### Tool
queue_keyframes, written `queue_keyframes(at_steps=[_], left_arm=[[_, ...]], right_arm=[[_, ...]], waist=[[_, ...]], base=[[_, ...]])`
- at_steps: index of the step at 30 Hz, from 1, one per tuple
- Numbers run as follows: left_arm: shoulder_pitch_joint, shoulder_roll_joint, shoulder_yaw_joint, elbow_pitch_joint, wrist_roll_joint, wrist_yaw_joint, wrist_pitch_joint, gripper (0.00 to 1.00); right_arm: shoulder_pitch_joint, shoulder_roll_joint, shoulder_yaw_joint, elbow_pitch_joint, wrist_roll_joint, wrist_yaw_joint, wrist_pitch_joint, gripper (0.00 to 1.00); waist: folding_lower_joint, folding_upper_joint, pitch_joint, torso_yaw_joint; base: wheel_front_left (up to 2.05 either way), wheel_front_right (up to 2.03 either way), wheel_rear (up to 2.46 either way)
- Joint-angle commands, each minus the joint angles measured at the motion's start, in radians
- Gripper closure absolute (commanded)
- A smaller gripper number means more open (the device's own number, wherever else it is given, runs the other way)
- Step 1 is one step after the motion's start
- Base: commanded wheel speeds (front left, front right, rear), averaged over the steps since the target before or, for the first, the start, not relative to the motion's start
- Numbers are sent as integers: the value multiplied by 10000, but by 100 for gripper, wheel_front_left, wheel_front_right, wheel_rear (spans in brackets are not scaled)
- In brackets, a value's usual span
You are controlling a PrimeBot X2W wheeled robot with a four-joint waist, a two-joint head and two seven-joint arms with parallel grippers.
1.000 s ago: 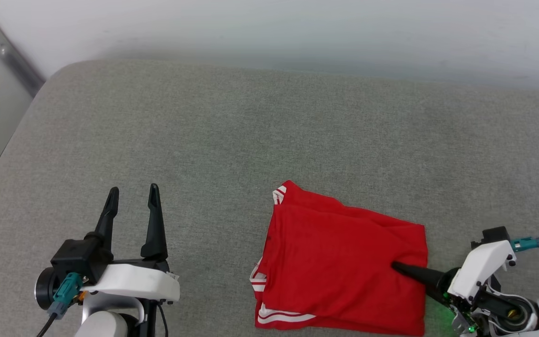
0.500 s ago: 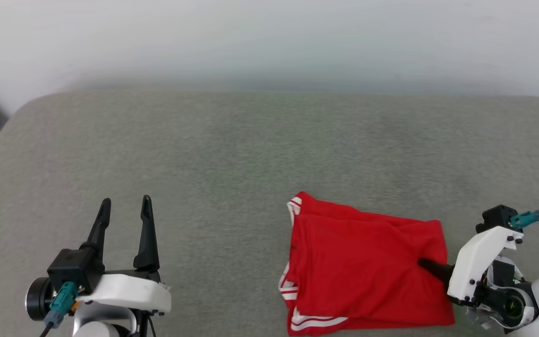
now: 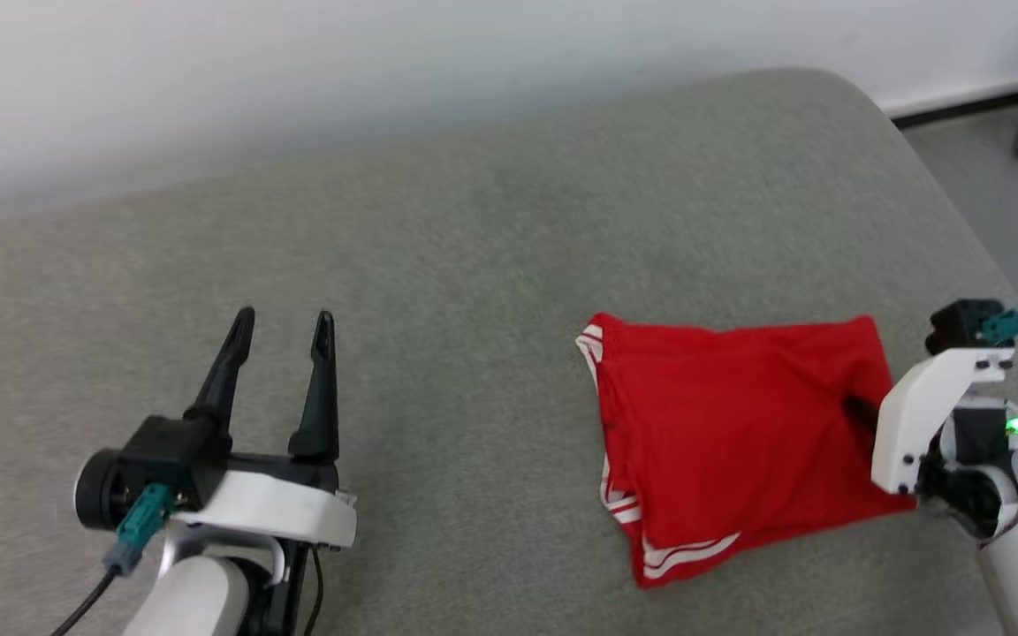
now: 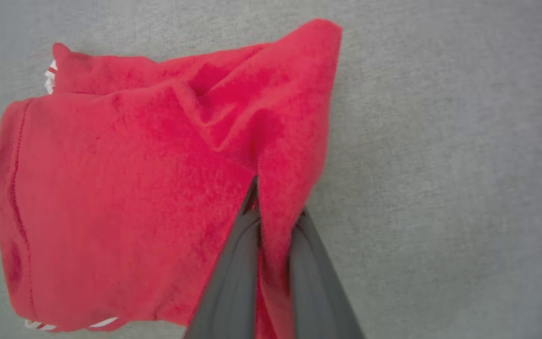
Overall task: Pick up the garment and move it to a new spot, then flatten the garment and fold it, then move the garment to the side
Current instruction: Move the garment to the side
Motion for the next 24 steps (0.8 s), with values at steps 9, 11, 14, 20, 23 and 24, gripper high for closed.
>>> queue_keyframes(at_steps=[9,11,14,20,23,24], left_arm=[[-1534,637,-188,-891,698,-155,804,0],[-1906,828,-276,-1137,903,-202,1106,0],[-2458,1020,-468,-1542,1181,-362,1529,0],[-3261,1154,-720,-1929,1457,-599,2026,0],[-3447,1136,-811,-1923,1507,-655,2078,0],[-3478,1119,-823,-1901,1499,-658,2071,0]], right_arm=[[-2401,-377,-652,1421,-667,-5,-2665,100],[-2882,-473,-909,1789,-772,-5,-3164,100],[-3580,-708,-1342,2374,-834,-5,-3884,100],[-4588,-1023,-2059,3565,-1056,-5,-5185,100],[-4819,-926,-2281,4209,-1222,-5,-5708,100],[-4869,-915,-2338,4422,-1298,-5,-5888,100]], waist=[[0,0,3234,-1718],[0,0,3678,-1757],[0,0,4248,-1787],[0,0,4925,-1693],[0,0,5057,-1608],[0,0,5076,-1579]], base=[[0,0,0],[0,0,0],[0,0,0],[0,0,0],[0,0,0],[0,0,0]])
